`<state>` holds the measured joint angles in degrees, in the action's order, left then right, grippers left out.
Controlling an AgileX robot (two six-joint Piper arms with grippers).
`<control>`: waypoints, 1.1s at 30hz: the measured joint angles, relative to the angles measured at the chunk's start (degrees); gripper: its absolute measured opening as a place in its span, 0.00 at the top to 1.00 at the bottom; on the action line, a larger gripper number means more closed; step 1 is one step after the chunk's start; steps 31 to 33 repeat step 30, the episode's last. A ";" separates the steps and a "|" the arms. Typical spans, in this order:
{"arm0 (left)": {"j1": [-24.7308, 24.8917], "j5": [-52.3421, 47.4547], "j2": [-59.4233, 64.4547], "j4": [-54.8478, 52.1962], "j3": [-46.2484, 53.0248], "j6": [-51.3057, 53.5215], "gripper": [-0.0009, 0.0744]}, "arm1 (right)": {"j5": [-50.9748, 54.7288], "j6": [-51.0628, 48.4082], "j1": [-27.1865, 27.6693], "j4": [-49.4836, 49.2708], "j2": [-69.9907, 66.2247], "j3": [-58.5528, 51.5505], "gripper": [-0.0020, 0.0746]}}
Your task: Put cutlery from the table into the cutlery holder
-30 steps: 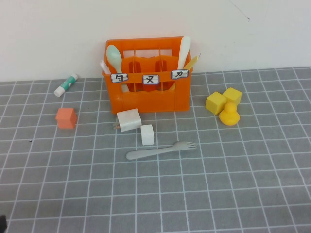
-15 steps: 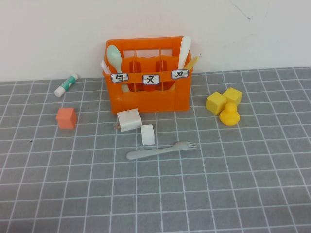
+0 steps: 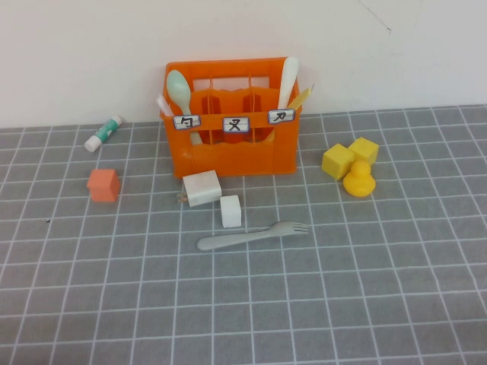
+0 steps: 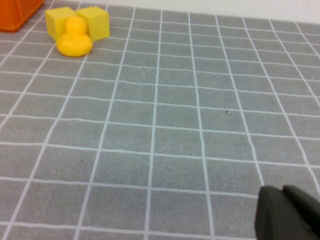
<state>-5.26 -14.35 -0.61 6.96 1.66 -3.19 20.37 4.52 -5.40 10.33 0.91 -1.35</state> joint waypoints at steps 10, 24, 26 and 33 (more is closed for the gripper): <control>0.00 -2.05 0.00 0.00 0.00 0.00 0.99 | 0.00 0.00 0.00 0.00 0.00 0.00 0.98; 0.00 -4.14 0.00 0.00 -0.19 0.00 0.99 | 0.00 0.00 0.00 0.00 0.00 0.00 0.98; 0.00 -4.39 0.00 0.00 -0.23 0.00 0.99 | 0.00 0.00 0.00 0.00 0.00 0.00 0.98; 0.00 -4.50 0.00 0.00 -0.23 0.00 0.99 | 0.00 0.00 0.00 -0.12 0.00 0.00 0.98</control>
